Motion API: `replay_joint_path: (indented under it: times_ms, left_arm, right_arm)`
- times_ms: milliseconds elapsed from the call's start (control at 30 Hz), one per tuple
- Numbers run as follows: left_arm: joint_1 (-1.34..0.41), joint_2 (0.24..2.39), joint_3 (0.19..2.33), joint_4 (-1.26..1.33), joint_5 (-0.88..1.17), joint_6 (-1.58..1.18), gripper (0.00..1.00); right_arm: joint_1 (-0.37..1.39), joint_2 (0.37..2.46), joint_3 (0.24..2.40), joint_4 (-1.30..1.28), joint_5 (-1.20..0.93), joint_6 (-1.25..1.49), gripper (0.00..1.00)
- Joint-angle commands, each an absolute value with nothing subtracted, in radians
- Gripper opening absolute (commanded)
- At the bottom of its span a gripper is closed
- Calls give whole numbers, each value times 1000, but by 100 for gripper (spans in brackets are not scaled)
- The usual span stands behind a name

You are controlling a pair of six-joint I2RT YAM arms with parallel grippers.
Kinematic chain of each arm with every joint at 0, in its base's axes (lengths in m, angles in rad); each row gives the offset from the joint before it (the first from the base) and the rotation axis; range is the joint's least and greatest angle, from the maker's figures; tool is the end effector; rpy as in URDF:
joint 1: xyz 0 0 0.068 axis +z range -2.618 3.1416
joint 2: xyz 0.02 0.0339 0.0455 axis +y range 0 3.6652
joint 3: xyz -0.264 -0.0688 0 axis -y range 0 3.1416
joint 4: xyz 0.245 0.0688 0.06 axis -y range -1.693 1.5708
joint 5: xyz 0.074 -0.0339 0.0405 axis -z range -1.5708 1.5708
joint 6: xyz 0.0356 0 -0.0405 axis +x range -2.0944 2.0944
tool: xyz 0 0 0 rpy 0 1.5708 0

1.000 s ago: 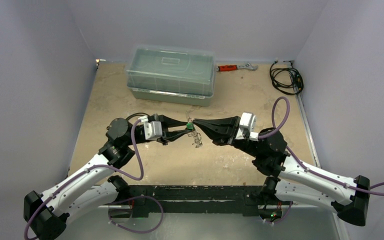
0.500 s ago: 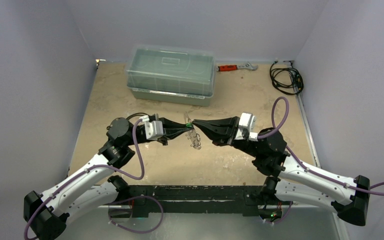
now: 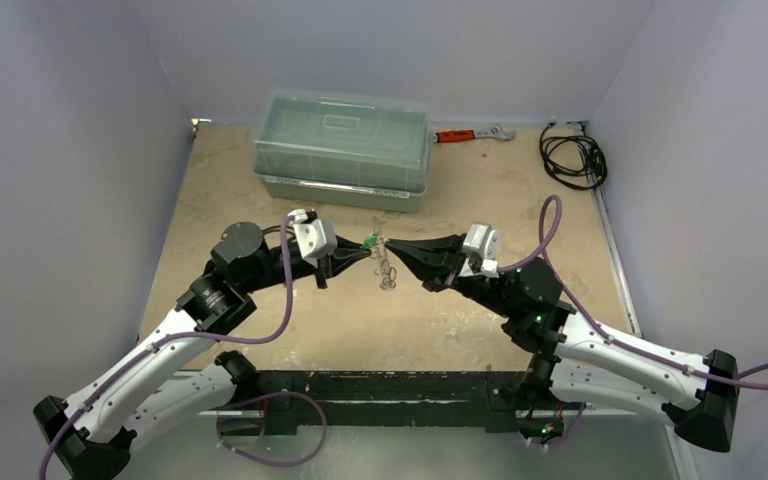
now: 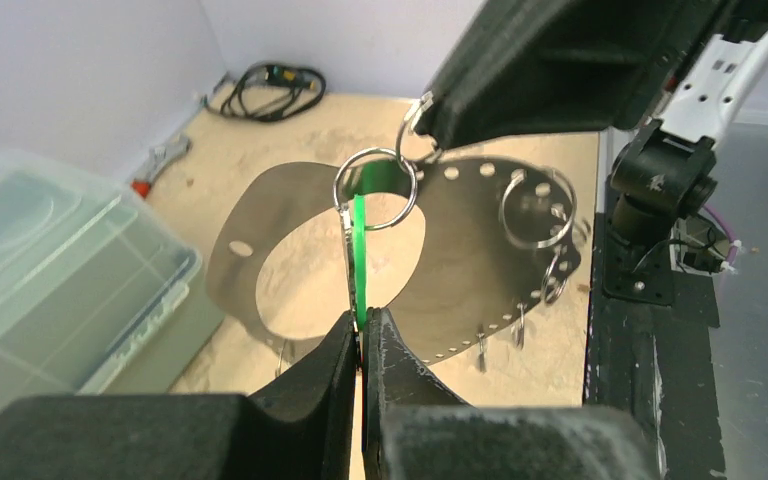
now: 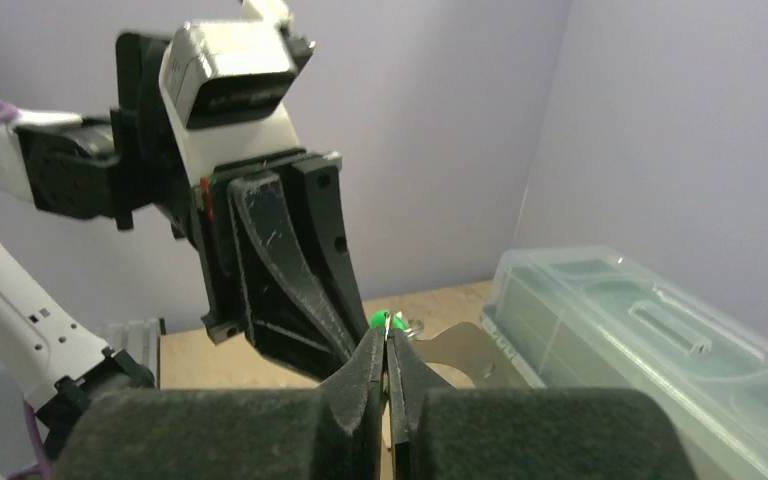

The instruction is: Put the keys on the keyring

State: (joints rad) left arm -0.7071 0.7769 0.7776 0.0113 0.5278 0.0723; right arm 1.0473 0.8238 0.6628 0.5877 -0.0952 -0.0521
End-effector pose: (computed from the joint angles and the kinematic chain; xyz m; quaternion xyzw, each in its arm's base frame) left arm 0.1263 -0.1315 0.3600 0.4294 0.5572 -0.3885 0.5952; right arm 0.0929 0.1677 0.3724 -0.3166 0.4402 0.4235 0.7257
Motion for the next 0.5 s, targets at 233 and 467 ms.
replay_joint_path:
  times_ms: [233, 467]
  left_arm:
    - [-703, 810, 895, -330, 381, 52, 0]
    - [-704, 825, 906, -427, 326, 37, 0]
  right_arm:
    - [1049, 839, 644, 574, -5, -17, 48]
    - [1049, 839, 619, 557, 122, -7, 61]
